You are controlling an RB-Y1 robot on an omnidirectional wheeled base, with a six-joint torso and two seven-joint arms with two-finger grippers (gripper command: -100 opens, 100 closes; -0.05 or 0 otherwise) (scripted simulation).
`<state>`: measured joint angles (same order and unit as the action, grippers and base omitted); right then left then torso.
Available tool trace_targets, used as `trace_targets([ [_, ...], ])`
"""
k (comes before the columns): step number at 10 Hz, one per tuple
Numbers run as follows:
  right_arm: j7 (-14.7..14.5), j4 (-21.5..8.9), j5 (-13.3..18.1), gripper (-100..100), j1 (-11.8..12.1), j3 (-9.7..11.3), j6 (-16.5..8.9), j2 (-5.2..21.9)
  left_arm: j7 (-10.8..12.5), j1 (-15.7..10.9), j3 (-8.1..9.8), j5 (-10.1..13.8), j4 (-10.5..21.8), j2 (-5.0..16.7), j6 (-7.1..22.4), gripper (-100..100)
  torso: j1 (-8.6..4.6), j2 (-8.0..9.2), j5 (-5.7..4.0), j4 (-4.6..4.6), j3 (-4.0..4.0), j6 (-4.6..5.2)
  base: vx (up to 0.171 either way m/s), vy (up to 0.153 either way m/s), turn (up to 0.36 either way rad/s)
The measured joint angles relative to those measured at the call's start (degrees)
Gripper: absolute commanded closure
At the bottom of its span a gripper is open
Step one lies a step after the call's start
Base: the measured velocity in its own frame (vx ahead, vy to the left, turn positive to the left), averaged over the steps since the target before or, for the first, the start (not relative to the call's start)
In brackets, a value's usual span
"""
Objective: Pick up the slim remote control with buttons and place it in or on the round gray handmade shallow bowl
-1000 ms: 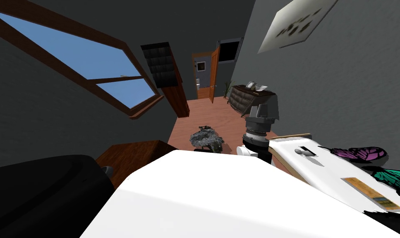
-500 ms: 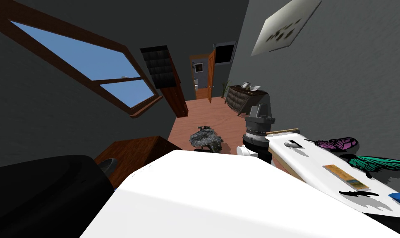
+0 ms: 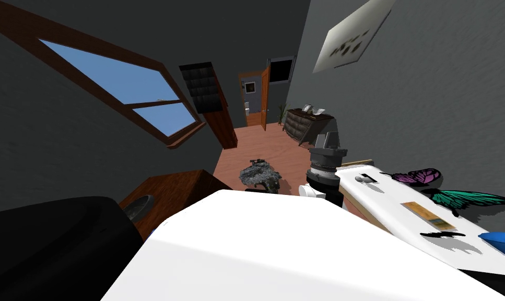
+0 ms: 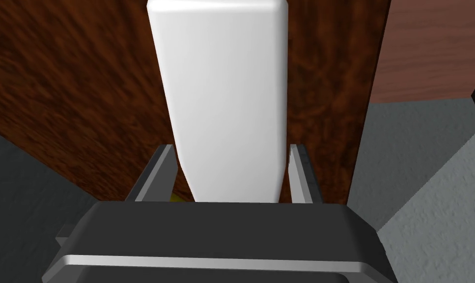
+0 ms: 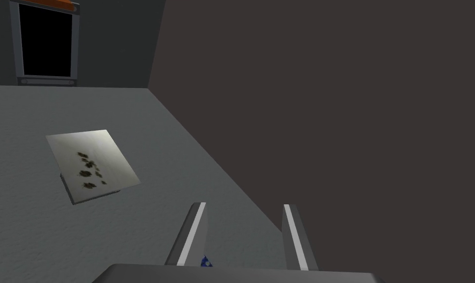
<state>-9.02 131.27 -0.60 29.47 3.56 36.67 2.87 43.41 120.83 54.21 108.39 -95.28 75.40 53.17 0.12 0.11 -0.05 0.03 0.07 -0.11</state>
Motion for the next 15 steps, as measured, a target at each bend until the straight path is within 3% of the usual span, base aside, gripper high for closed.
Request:
trace_targets([
  [2,0.00,0.00,0.00,0,0.01,0.00,0.00,0.00,-1.27,-0.43,1.42,3.51,2.54,1.51,1.31,100,0.11,-0.19,0.02,-0.04,-0.11,-0.01,0.026,0.068,0.026],
  [6,0.00,0.00,0.00,0,0.01,-0.01,0.00,0.01,-3.95,-1.74,1.60,10.28,6.36,3.45,1.74,100,0.35,-0.44,0.08,-0.10,-0.25,0.00,0.069,0.113,0.037],
  [11,0.00,0.00,0.00,0,0.01,-0.01,0.00,0.01,-7.54,-3.01,2.22,18.15,10.19,4.16,2.84,100,0.43,-0.44,0.03,-0.11,-0.27,-0.01,0.085,0.136,0.047],
  [15,0.00,0.00,0.00,0,0.01,-0.01,0.00,0.01,-9.88,-4.41,1.81,23.02,12.23,4.35,2.94,100,0.31,-0.35,-0.02,-0.09,-0.21,0.04,0.050,0.107,0.024],
])
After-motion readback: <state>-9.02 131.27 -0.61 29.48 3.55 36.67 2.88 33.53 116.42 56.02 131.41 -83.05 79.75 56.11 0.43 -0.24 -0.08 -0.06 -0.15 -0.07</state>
